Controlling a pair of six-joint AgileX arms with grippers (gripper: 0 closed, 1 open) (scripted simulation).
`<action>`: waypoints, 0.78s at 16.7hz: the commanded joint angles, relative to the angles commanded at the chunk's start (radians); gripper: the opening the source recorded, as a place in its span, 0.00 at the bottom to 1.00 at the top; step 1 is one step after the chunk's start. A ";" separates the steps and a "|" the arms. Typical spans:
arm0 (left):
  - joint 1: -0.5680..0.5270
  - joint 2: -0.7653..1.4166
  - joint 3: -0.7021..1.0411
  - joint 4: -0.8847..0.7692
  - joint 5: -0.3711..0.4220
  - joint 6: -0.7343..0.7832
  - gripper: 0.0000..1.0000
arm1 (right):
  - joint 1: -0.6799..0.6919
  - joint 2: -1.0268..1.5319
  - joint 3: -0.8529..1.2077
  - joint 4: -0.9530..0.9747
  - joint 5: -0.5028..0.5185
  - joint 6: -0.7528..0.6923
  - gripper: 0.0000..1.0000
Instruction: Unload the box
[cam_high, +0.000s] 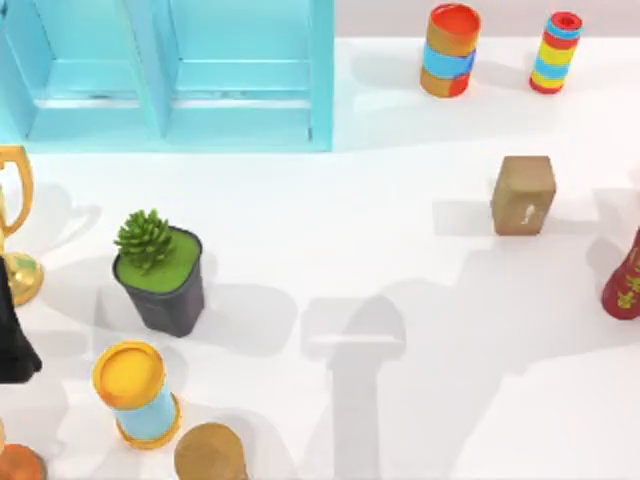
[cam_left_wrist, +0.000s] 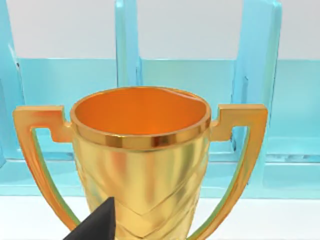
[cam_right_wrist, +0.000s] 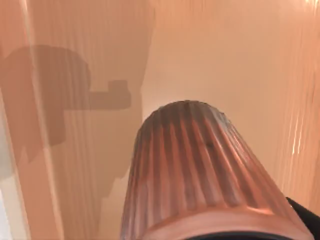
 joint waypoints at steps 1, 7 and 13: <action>0.000 0.000 0.000 0.000 0.000 0.000 1.00 | 0.022 -0.005 -0.008 0.015 -0.002 0.020 0.00; 0.000 0.000 0.000 0.000 0.000 0.000 1.00 | 0.341 -0.072 -0.128 0.198 -0.011 0.281 0.00; 0.000 0.000 0.000 0.000 0.000 0.000 1.00 | 0.738 -0.175 -0.380 0.361 0.000 0.636 0.00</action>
